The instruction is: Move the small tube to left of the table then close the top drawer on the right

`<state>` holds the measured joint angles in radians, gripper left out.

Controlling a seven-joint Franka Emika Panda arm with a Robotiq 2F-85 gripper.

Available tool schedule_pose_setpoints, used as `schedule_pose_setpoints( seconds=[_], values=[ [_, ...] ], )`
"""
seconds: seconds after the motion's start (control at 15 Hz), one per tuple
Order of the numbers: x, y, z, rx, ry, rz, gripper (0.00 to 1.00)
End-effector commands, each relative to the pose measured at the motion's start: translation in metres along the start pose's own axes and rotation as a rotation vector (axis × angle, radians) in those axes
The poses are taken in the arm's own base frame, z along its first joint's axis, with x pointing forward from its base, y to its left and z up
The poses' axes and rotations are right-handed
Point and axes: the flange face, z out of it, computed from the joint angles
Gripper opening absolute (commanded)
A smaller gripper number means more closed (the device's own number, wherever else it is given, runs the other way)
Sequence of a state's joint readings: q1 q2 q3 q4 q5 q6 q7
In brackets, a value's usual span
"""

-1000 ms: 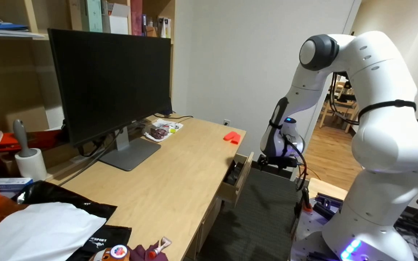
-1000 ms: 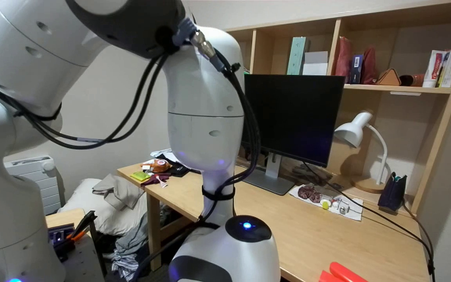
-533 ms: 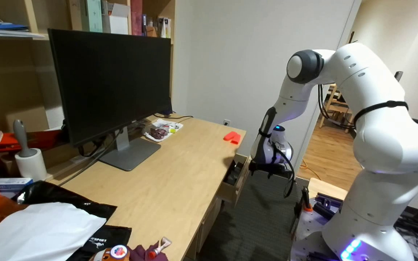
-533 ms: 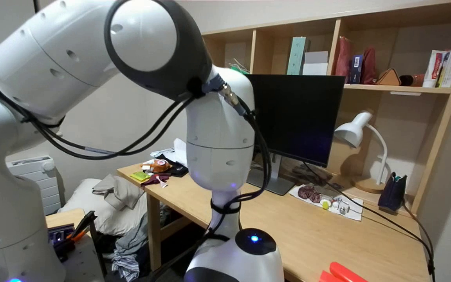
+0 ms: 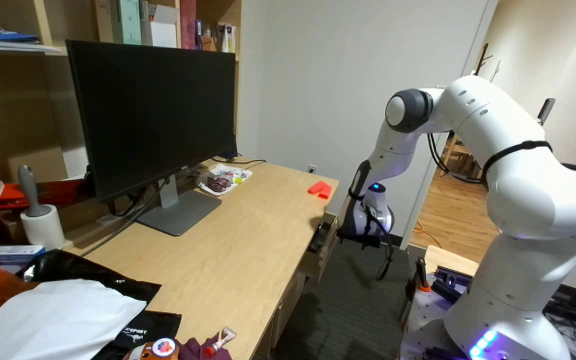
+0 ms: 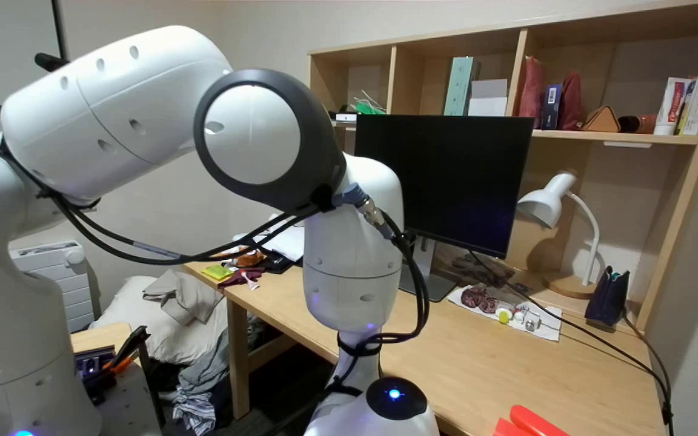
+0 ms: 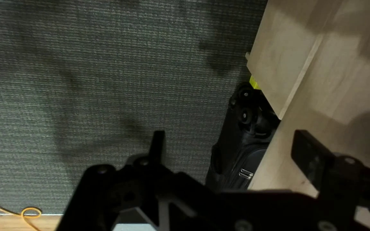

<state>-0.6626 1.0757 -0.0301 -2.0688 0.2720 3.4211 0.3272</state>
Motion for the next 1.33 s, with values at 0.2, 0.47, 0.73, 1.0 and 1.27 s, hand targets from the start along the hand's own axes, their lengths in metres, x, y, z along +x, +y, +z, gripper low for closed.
schedule_pose_setpoints(
  seconds=[0.2,0.47,0.73,1.0,1.27],
  values=[
    [0.008,-0.027,-0.005,0.069,0.064,0.093,1.00],
    [0.036,-0.055,-0.011,0.124,0.091,0.112,1.00],
    [0.036,-0.065,-0.015,0.178,0.122,0.109,1.00],
    [0.042,-0.074,-0.012,0.180,0.092,0.103,1.00],
    [0.066,-0.090,-0.012,0.219,0.140,0.088,1.00]
  ],
)
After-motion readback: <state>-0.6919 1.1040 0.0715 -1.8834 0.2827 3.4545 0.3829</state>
